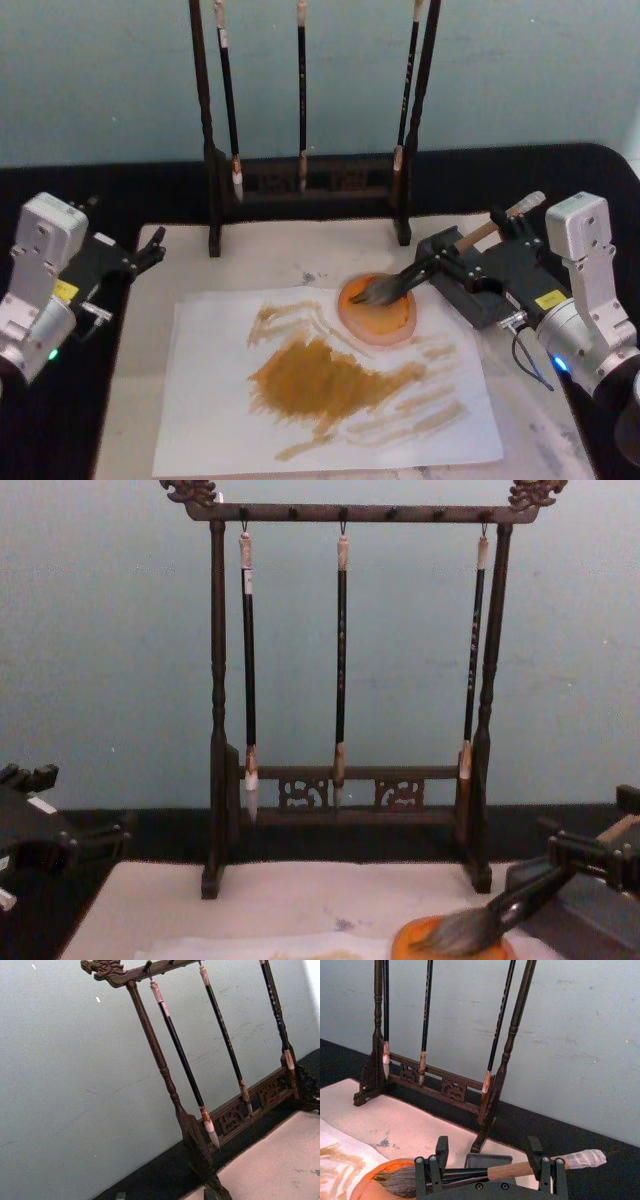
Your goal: Pick up the brush from the inkstone, write on the paper, then place the brush back to its original position.
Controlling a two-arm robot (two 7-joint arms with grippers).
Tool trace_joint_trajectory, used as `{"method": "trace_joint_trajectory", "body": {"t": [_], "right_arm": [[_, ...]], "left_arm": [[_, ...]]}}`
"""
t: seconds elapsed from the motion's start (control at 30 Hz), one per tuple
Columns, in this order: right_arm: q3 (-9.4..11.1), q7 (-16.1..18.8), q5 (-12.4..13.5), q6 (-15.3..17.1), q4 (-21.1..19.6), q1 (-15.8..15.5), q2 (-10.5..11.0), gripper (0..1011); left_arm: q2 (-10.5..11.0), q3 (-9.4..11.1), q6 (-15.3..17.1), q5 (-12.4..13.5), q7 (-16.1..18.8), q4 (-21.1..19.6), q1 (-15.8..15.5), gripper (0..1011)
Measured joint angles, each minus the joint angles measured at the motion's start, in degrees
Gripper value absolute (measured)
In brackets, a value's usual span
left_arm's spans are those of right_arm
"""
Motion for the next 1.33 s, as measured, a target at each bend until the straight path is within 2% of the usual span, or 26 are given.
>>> {"method": "trace_joint_trajectory", "body": {"t": [1.33], "right_arm": [[-0.1, -0.1, 0.0, 0.0, 0.0, 0.1, 0.1, 1000]], "left_arm": [[0.0, 0.0, 0.0, 0.0, 0.0, 0.0, 0.0, 1010]]}}
